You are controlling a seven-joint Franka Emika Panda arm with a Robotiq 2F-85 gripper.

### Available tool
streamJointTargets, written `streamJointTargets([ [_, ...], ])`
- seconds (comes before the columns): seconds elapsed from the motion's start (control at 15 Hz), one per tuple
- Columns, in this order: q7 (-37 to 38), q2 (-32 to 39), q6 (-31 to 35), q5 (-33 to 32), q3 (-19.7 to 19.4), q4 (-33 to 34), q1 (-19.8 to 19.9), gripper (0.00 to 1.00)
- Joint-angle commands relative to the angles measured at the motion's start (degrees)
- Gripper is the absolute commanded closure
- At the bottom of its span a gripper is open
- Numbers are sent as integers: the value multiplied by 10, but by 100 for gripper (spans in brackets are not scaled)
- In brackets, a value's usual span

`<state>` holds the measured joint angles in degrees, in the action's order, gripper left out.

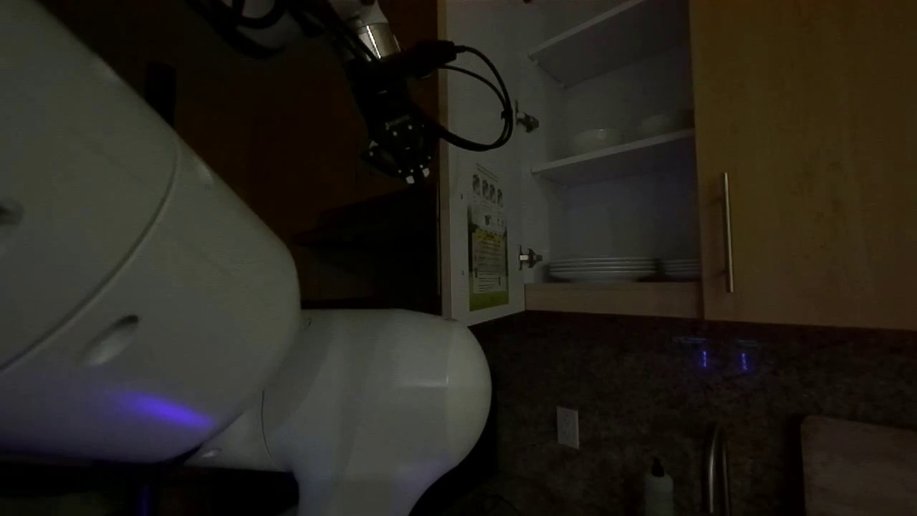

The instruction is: Close the drawer

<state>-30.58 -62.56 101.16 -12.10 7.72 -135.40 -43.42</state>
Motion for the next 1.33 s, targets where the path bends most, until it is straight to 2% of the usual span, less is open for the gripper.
streamJointTargets([
  [0.0, 28, 24, 33, 5, 13, 8, 29, 93],
  [0.33, 109, 27, 166, -23, 52, -17, 97, 93],
  [0.47, 127, 31, 198, -27, 68, -19, 130, 93],
  [0.93, 190, 27, 259, -46, 113, -21, 242, 93],
  [1.27, 270, 11, 281, -93, 144, -22, 326, 93],
])
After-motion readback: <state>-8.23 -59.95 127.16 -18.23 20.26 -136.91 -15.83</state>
